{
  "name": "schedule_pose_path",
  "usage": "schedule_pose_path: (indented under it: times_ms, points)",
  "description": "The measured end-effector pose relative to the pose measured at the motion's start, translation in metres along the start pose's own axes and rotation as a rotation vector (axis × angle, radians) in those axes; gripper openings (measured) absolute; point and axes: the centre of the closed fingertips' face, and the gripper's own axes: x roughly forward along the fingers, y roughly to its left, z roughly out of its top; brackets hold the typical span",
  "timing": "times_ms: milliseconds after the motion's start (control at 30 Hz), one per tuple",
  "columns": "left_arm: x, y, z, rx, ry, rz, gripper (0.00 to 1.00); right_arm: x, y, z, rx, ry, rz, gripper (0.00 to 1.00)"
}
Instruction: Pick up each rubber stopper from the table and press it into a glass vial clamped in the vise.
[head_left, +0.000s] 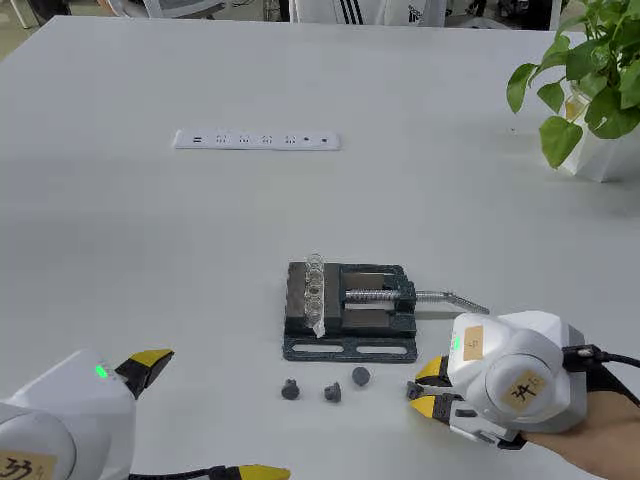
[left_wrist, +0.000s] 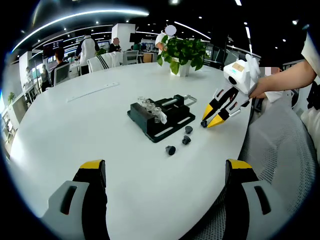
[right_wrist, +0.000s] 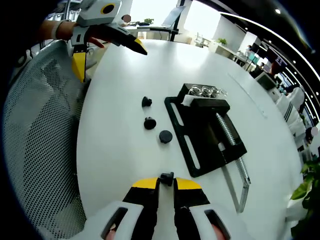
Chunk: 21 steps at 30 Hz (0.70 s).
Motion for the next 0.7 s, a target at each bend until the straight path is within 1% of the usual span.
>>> schedule_pose_path:
  times_ms: [233, 533, 633, 667, 700]
  points:
    - [0.001, 0.0, -0.001, -0.002, 0.002, -0.006, 0.99, 0.001, -0.001, 0.002, 0.008, -0.011, -0.005, 0.07]
    - [0.004, -0.002, 0.003, -0.014, -0.008, -0.011, 0.99, 0.001, -0.001, 0.002, 0.011, -0.021, -0.009, 0.06]
    - [0.004, 0.0, 0.004, -0.015, -0.012, -0.004, 0.99, -0.003, -0.003, 0.006, 0.003, -0.033, -0.026, 0.06]
    - [0.004, -0.001, 0.005, -0.024, -0.014, -0.006, 0.99, -0.007, -0.007, 0.011, -0.027, -0.046, -0.056, 0.06]
    - [0.004, -0.001, 0.005, -0.029, -0.017, -0.007, 0.99, -0.009, -0.007, 0.012, -0.027, -0.044, -0.054, 0.06]
